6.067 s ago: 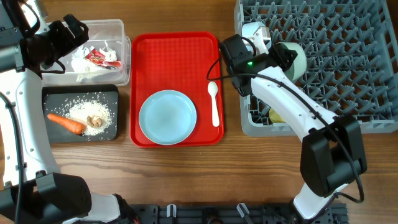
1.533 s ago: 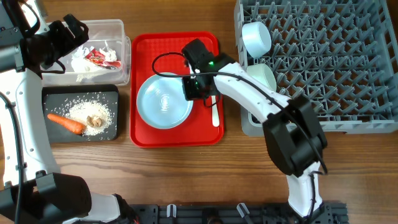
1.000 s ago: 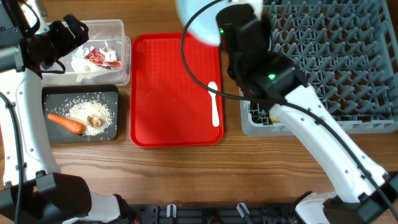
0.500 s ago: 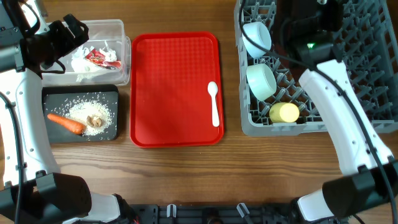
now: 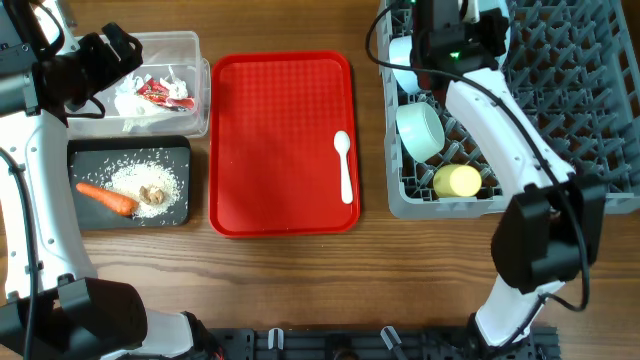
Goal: Sort waste into correct bins and load items into the dishwasher rack
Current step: 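Lift the blue plate and carry it to the rack, then stand the plate upright in the rack and release it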
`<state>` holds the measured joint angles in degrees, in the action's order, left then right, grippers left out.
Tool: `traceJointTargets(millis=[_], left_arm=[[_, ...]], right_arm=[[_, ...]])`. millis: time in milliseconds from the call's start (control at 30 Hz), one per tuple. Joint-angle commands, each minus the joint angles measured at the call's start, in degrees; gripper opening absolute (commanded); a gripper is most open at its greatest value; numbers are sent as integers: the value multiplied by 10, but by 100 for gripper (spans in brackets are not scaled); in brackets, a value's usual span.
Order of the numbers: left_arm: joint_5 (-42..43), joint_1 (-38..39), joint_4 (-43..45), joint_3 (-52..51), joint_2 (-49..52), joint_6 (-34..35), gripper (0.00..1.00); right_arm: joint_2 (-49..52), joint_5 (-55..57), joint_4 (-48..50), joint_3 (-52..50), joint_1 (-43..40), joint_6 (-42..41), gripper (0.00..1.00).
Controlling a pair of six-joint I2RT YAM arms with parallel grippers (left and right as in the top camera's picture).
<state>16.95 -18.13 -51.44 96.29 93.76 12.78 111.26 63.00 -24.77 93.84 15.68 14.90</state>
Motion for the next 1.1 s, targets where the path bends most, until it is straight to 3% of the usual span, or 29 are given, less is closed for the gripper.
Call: traceJointTargets(millis=[0,133,200,267,400,600,867,933,1067], left_arm=[[-3,-1,1,4,0,-3,100],[-3,-1,1,4,0,-3,100],[-3,-1,1,4,0,-3,100],[-3,-1,1,4,0,-3,100],[-3,-1,1,4,0,-3,100],[-3,-1,1,4,0,-3,100],[-3,-1,1,4,0,-3,100],[-3,-1,1,4,0,-3,100],[-3,-1,1,4,0,-3,100]], right_arm=[[18,0,-7,-2,-2,1,4],[22,-2,-21,-2,-1,-4,5],[22,-15,-35,-2,-1,-30,22],[22,-39,-58,-2,-1,-48,47],[21,-78,-106,-2,-1,-110,77],[-14,-160,-160,3,-1,-162,82],[-160,-368,-166,9,-1,-169,87],[-212,-541,-182,9,-1,-183,100],[-236,-885,-203,7,-1,-196,100]])
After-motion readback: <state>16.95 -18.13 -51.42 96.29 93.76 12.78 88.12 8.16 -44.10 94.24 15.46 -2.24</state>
